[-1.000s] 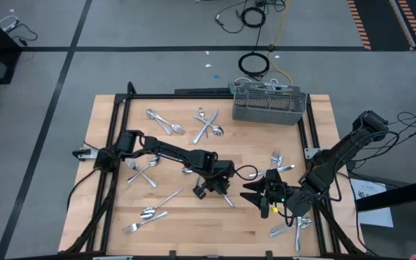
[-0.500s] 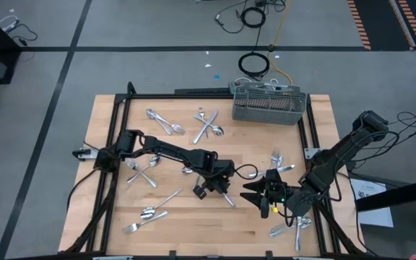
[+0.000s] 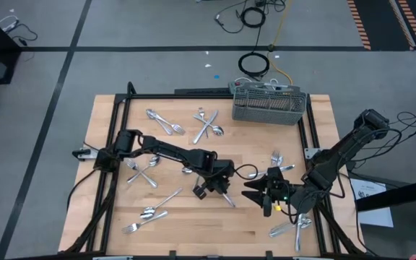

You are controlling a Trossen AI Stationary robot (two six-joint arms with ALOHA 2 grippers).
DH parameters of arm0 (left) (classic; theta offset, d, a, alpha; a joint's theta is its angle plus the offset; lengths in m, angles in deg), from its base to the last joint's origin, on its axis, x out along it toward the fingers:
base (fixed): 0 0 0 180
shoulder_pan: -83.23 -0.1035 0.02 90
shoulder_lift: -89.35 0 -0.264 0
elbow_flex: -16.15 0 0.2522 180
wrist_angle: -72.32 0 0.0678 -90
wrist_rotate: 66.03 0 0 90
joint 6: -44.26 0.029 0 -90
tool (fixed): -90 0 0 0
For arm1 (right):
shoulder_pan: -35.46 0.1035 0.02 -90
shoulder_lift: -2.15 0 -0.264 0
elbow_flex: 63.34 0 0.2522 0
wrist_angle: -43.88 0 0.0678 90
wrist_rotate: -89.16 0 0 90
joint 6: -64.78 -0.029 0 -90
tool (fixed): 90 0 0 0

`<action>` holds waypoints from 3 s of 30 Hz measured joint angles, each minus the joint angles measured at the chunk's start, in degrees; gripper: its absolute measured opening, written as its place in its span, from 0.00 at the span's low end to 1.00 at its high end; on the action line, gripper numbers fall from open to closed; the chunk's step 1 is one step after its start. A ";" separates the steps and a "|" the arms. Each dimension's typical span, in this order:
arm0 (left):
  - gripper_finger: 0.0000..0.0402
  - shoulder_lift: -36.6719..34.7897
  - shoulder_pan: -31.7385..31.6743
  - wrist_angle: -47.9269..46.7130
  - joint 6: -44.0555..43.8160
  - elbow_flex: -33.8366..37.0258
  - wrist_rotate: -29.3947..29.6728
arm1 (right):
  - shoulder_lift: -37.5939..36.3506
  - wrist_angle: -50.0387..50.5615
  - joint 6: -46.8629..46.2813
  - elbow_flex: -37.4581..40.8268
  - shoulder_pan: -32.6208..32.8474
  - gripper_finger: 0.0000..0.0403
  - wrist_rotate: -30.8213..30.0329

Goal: Sort silverware
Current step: Put the silver knife into the silverware basket

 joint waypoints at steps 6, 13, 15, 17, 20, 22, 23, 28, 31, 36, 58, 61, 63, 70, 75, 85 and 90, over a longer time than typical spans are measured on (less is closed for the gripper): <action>0.14 -0.25 -0.04 -0.17 0.00 -0.07 -0.15 | -0.02 -0.02 0.80 0.00 0.00 0.50 0.00; 0.14 -0.31 -0.08 -0.46 0.00 -0.11 -1.76 | -0.83 -0.01 2.19 0.00 0.00 0.50 0.00; 0.14 -0.33 -0.15 -0.44 -0.02 -0.13 -2.79 | -1.48 -0.11 3.03 0.00 0.00 0.50 -0.02; 0.14 -0.38 -0.19 -0.45 -0.02 -0.15 -3.00 | -2.24 -0.68 4.43 0.00 0.00 0.50 -0.02; 0.14 -1.36 -0.34 -0.93 -0.02 -0.18 -3.01 | -3.67 -1.06 6.89 0.00 0.00 0.50 -0.13; 0.14 -2.38 -0.55 -1.53 -0.03 -0.68 -3.03 | -4.60 -1.18 8.68 0.00 0.00 0.50 -0.20; 0.14 -2.64 -0.70 -2.22 -0.27 -1.02 -3.06 | -5.02 -1.24 9.48 0.00 0.00 0.50 -0.25; 0.14 -4.69 -2.30 -2.89 -3.19 -3.03 -4.91 | -7.52 -3.75 15.41 -0.02 0.00 0.50 -0.57; 0.14 -5.83 -3.91 -2.89 -7.56 -3.19 -9.45 | -9.25 -6.32 19.90 -0.02 0.00 0.50 -0.64; 0.14 -6.05 -8.00 -3.21 -16.82 -3.14 -25.38 | -12.36 -11.90 29.88 -0.02 0.03 0.50 -0.31; 0.14 -6.05 -12.52 32.80 -57.69 -3.12 -60.12 | -18.91 -42.03 71.26 -0.02 6.29 0.50 0.23; 0.14 -6.05 -13.01 33.53 -59.60 -3.12 -59.57 | -18.93 -42.06 72.08 -0.02 6.71 0.50 -0.02; 0.14 -6.05 -14.02 33.42 -60.32 -3.08 -57.85 | -18.93 -42.03 72.24 -0.02 6.82 0.50 -0.02; 0.14 -6.03 -18.33 38.60 -72.28 -3.06 -47.29 | -18.93 -41.61 72.44 -0.02 6.79 0.50 -0.48; 0.14 -5.97 -19.80 46.32 -83.93 -3.03 -42.93 | -18.95 -39.25 72.78 -0.02 6.78 0.50 -4.53; 0.14 -5.99 -19.67 50.51 -99.46 -3.03 -41.35 | -18.68 -18.57 81.63 -8.35 6.75 0.50 -9.23; 0.14 -6.11 -18.48 49.82 -101.81 -3.03 -40.79 | -14.04 22.13 64.45 -27.04 5.13 0.50 -8.71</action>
